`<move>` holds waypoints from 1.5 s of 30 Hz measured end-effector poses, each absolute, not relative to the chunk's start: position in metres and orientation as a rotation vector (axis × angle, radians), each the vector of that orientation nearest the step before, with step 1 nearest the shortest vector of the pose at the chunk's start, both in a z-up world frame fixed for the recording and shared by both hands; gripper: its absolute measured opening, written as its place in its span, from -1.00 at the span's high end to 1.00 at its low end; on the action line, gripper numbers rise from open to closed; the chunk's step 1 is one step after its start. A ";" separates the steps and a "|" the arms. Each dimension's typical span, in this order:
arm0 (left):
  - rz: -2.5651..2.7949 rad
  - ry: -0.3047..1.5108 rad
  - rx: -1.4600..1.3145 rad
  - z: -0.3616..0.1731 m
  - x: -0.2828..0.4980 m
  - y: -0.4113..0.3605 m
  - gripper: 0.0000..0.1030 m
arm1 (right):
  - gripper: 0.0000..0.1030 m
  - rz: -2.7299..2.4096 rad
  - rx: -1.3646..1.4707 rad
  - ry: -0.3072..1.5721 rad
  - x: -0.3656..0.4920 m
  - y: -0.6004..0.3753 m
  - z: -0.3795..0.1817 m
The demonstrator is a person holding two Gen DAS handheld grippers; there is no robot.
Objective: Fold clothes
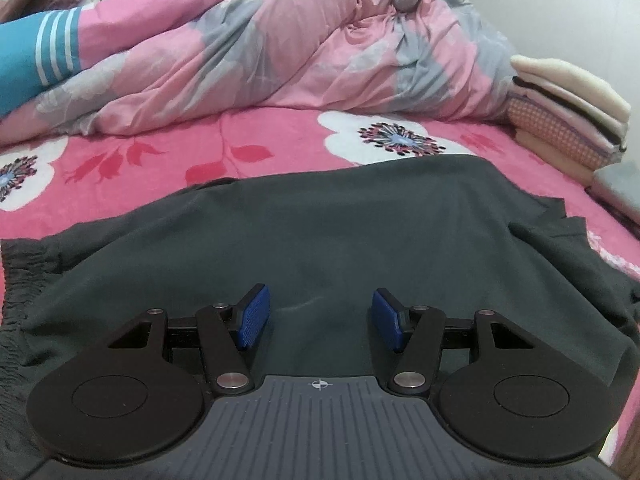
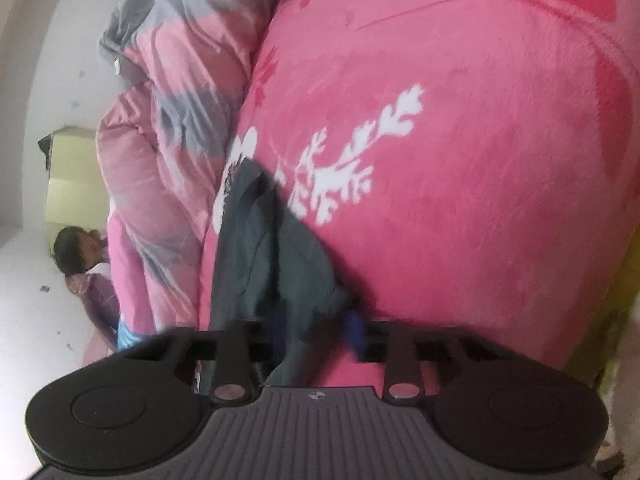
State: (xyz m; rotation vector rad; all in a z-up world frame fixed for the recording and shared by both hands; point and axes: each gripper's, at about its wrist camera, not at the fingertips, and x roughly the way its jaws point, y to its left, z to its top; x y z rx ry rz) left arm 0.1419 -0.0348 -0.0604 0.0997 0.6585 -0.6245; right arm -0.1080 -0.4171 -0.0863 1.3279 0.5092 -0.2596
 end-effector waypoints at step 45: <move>-0.622 0.682 0.099 -0.060 0.147 -0.032 -0.10 | 0.94 -0.371 0.830 0.434 -0.124 -0.367 -0.040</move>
